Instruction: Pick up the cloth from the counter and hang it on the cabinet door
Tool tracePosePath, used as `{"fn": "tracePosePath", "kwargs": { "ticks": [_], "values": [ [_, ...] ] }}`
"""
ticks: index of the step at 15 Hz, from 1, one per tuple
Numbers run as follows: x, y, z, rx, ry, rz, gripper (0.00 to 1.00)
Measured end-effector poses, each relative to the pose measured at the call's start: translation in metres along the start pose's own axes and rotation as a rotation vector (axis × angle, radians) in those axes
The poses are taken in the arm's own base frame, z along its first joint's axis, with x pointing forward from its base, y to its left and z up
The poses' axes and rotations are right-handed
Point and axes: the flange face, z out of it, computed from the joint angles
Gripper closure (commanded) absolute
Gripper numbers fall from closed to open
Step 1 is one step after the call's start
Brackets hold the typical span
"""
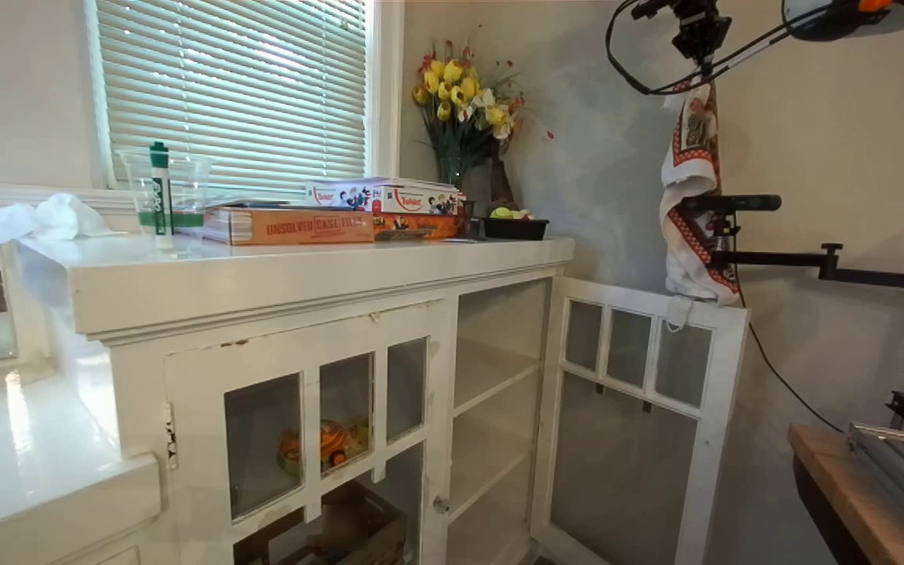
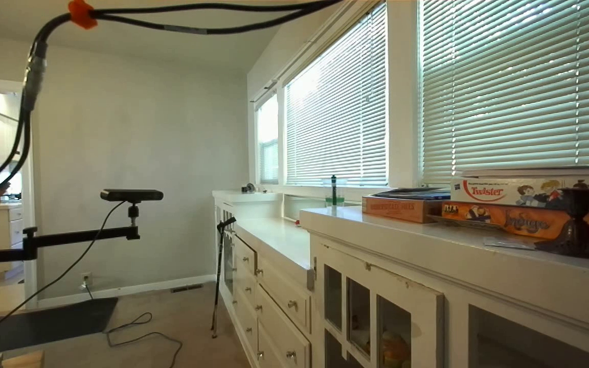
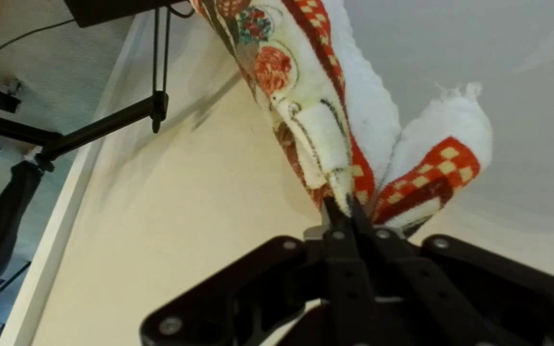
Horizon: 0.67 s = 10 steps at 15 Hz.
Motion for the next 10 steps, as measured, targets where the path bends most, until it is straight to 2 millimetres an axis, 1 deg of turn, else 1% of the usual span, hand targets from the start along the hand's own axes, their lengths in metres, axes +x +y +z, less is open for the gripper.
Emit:
{"fn": "tracePosePath", "kwargs": {
  "ticks": [5, 10],
  "values": [
    [0.003, -0.028, 0.029, 0.065, 0.042, -0.005, 0.99],
    [-0.006, -0.041, 0.054, 0.052, 0.044, -0.072, 0.99]
  ]
}}
